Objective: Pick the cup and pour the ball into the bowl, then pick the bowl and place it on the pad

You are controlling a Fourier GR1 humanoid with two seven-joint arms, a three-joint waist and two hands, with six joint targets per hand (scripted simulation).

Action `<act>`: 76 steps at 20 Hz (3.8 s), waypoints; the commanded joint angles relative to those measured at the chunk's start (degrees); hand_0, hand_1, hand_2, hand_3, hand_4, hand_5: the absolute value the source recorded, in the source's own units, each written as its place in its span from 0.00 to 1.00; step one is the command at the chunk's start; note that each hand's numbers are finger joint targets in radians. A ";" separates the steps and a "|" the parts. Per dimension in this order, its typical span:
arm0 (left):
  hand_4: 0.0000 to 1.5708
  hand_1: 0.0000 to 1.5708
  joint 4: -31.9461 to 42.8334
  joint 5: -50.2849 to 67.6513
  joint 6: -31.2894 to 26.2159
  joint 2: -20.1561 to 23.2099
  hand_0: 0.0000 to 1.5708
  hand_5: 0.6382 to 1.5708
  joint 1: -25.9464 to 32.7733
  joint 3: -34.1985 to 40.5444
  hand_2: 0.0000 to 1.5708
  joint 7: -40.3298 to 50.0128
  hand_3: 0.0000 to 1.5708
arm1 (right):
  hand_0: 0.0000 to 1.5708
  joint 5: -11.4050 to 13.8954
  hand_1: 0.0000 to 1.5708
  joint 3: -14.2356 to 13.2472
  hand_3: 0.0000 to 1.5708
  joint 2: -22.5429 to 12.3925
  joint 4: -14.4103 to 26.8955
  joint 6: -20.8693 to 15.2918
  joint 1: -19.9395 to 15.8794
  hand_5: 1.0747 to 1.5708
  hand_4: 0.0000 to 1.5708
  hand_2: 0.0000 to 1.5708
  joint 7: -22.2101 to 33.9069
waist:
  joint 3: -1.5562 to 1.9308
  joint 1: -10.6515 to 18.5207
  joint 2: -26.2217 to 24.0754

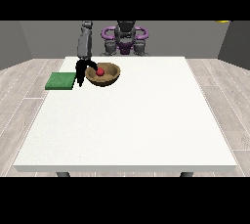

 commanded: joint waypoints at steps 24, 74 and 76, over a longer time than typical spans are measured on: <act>0.76 0.00 6.84 4.40 -5.35 6.23 0.00 0.96 3.73 5.84 0.00 -1.99 0.00 | 1.00 8.13 1.00 4.99 0.66 -16.06 -7.47 -16.89 2.49 0.97 0.65 1.00 26.44 | 0.50 -1.52 -2.51; 0.76 0.00 17.76 7.38 -11.05 17.54 0.00 0.99 7.37 10.05 0.00 -18.67 0.00 | 0.92 -0.38 0.92 -8.68 0.48 -25.46 3.95 -13.41 -12.91 0.94 0.00 0.88 26.72 | 0.82 -2.91 10.22; 0.76 0.00 15.90 6.62 -11.25 16.47 0.00 0.99 10.26 9.06 0.00 -18.88 0.00 | 0.91 -0.24 0.91 -8.95 0.43 -27.61 5.66 -11.62 -11.93 0.93 0.00 0.88 25.64 | 0.84 -1.85 9.19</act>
